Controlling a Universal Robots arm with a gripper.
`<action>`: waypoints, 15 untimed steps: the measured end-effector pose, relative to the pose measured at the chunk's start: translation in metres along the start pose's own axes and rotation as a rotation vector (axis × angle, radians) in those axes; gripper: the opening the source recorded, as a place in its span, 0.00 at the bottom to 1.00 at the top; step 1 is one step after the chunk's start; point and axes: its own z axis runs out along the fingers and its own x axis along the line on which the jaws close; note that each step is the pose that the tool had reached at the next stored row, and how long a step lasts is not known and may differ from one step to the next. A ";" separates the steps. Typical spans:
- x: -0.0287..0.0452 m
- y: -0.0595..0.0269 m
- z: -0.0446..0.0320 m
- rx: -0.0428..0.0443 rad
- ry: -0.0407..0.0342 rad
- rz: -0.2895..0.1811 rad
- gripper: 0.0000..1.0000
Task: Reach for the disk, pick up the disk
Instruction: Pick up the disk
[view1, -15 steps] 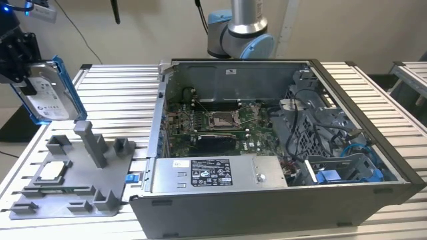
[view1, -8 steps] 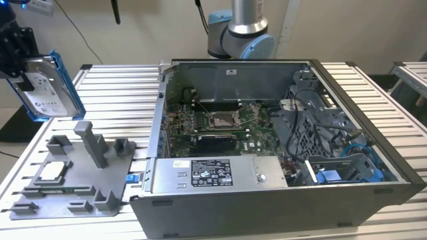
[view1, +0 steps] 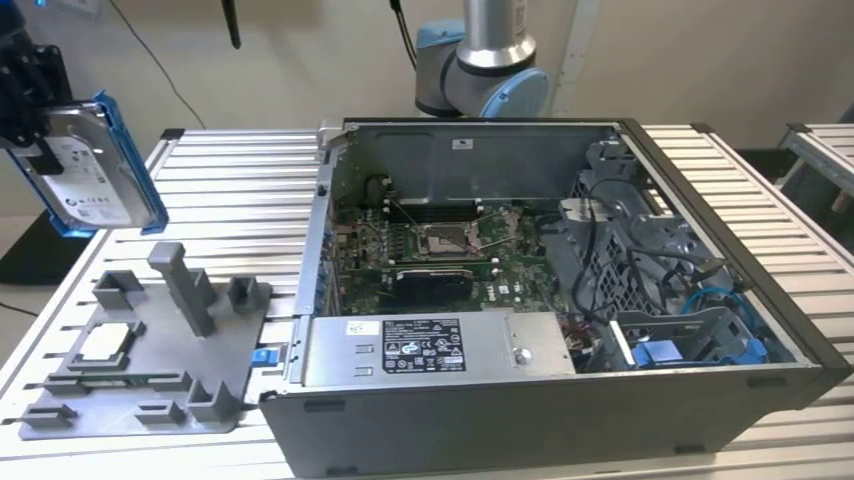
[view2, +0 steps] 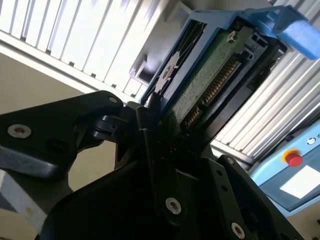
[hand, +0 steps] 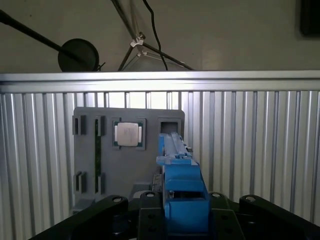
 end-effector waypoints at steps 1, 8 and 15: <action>0.0000 0.0000 -0.0011 -0.0001 0.0001 0.000 0.00; 0.0001 -0.0001 -0.0078 -0.0001 0.0000 0.000 0.00; 0.0002 -0.0002 -0.0131 0.0000 0.0000 0.000 0.00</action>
